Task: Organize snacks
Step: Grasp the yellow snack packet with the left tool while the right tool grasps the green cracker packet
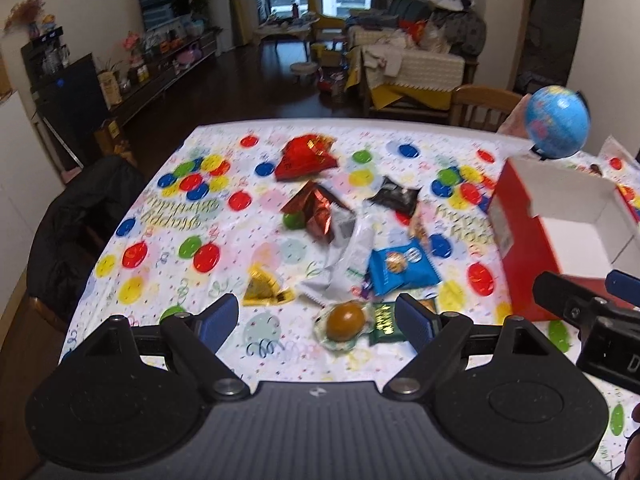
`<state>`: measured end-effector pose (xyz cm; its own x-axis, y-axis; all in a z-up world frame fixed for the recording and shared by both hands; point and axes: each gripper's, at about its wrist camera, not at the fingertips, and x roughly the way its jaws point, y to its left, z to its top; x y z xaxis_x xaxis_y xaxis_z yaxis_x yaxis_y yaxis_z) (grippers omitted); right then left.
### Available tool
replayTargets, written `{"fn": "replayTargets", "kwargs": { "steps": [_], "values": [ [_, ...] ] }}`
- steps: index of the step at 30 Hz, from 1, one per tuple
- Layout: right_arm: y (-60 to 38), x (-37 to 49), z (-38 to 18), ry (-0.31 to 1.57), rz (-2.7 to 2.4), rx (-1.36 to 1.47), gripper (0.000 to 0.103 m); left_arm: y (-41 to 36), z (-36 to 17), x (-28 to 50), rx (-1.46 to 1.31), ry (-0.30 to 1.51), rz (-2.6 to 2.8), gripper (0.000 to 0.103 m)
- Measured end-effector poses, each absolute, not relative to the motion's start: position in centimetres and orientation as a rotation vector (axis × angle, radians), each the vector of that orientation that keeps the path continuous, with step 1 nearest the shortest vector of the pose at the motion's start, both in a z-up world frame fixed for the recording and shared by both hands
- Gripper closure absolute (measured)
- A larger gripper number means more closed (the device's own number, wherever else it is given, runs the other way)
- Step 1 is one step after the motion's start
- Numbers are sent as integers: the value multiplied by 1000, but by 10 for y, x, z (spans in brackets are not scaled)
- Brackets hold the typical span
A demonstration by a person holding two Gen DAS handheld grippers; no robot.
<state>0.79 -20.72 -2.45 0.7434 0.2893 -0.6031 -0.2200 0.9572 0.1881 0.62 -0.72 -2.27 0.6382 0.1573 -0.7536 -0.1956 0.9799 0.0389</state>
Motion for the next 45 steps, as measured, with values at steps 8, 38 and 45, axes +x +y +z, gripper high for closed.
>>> {"fn": "replayTargets", "kwargs": {
  "steps": [8, 38, 45],
  "values": [
    [-177, 38, -60, 826, 391, 1, 10, 19, -61, 30, -55, 894, 193, 18],
    [-98, 128, -162, 997, 875, -605, 25, 100, -160, 117, -153, 1017, 246, 18],
    [-100, 129, -161, 999, 901, -574, 40, 101, -163, 124, -170, 1023, 223, 30]
  ]
}}
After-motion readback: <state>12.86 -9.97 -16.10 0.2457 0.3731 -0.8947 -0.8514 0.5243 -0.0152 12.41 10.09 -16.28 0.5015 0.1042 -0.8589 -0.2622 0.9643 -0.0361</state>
